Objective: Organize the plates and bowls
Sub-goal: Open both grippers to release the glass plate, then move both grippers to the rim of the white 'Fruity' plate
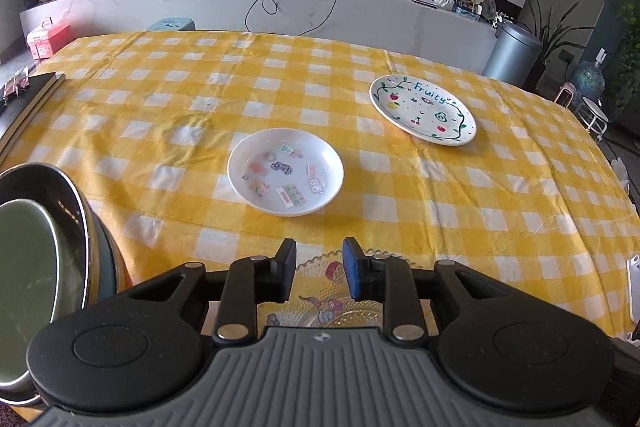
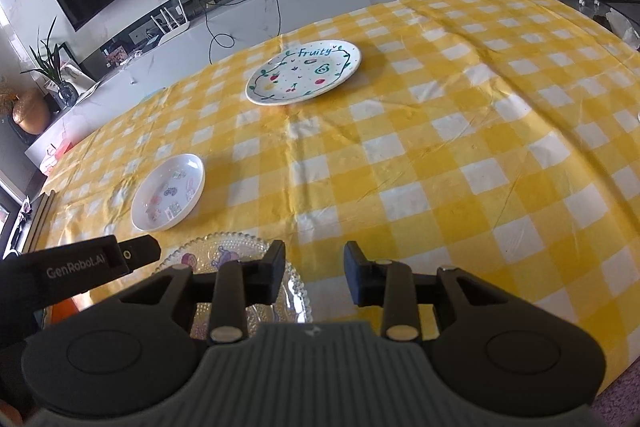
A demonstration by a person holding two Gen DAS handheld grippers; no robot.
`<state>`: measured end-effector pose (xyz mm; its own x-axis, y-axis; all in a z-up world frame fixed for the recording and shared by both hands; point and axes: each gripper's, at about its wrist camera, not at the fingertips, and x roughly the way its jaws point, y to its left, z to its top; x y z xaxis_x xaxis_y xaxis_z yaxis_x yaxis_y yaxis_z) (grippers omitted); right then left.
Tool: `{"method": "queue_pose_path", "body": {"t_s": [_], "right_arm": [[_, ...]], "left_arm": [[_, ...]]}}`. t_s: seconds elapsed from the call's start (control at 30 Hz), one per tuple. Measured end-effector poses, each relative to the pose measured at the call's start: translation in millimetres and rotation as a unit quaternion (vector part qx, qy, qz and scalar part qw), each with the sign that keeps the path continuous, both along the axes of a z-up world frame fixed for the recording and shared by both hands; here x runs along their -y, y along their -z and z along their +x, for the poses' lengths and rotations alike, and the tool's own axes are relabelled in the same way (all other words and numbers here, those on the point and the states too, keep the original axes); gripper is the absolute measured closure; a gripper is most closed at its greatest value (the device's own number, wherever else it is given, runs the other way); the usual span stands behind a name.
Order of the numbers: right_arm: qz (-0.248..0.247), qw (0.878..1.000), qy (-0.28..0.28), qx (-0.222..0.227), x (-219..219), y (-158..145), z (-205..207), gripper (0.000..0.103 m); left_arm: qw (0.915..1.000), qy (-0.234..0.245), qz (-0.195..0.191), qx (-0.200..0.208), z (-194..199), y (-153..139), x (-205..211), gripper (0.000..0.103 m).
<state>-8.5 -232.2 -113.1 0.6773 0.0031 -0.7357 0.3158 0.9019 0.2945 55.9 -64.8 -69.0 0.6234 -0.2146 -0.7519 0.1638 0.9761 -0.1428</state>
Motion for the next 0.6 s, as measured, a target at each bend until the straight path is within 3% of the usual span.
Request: {"method": "queue_pose_path", "body": {"t_s": [0.6], "right_arm": [[-0.027, 0.999, -0.006, 0.023, 26.3, -6.0, 58.4, 0.071]], "left_arm": [[0.9989, 0.008, -0.044, 0.014, 61.6, -3.8, 24.2, 0.070]]}}
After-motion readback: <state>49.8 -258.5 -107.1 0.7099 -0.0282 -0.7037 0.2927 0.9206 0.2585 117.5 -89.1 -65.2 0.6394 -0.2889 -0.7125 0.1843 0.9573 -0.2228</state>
